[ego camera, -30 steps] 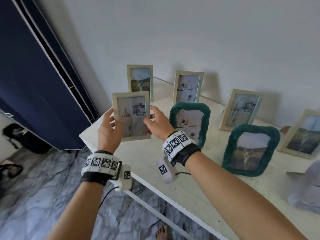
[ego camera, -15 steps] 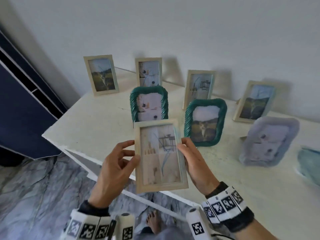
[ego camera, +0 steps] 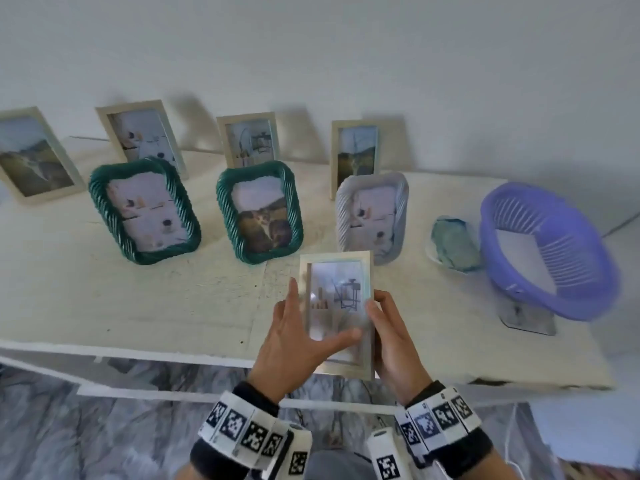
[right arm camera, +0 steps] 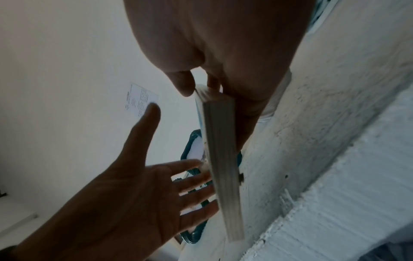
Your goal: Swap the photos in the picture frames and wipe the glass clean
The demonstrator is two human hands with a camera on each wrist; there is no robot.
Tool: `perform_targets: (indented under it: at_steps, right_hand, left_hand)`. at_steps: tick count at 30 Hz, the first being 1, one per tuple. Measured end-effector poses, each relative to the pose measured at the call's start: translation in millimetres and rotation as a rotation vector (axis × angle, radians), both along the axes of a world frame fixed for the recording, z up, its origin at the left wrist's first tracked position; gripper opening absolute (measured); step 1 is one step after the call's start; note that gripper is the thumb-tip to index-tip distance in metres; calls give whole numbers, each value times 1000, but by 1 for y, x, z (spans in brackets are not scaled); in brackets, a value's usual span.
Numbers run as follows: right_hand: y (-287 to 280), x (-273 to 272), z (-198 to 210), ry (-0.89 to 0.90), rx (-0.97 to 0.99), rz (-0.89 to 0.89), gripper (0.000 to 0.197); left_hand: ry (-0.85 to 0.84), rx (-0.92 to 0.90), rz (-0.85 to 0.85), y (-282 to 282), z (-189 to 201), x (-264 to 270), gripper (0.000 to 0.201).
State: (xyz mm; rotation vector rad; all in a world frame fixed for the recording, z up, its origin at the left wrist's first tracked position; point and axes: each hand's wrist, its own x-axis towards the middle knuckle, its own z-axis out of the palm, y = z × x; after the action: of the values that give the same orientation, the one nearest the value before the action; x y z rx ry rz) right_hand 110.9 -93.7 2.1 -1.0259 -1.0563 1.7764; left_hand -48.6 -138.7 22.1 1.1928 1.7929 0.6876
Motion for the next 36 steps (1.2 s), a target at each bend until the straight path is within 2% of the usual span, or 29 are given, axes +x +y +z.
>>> perform_targets:
  at_steps: [3, 6, 12, 15, 17, 20, 22, 28, 32, 36]
  right_hand:
    - [0, 14, 0, 47, -78, -12, 47]
    - [5, 25, 1, 81, -194, -51, 55]
    - [22, 41, 4, 49, -267, -66, 48]
    - [26, 48, 9, 14, -275, -95, 43]
    - [29, 54, 8, -87, -212, -150, 37]
    - [33, 68, -2, -331, -40, -192, 23]
    - [35, 77, -7, -453, 43, -171, 19]
    - [43, 94, -34, -839, 288, -70, 25]
    - [43, 96, -39, -917, 365, -12, 24]
    - [38, 99, -47, -906, 441, -4, 23]
  left_hand:
    - [-93, 40, -8, 6, -4, 30, 139]
    - [-192, 131, 24, 8, -9, 43, 134]
    - [-325, 230, -151, 6, -14, 52, 122]
    - [-358, 269, -127, 7, -15, 52, 116]
    - [-416, 282, -35, 9, -18, 45, 98]
    - [-546, 310, 156, 14, -24, 34, 42]
    - [-512, 306, 239, 18, -28, 31, 26]
    - [-198, 188, 244, 28, -58, 37, 12]
    - [-58, 223, 223, 29, -72, 45, 14]
    - [39, 248, 200, 26, -82, 47, 17]
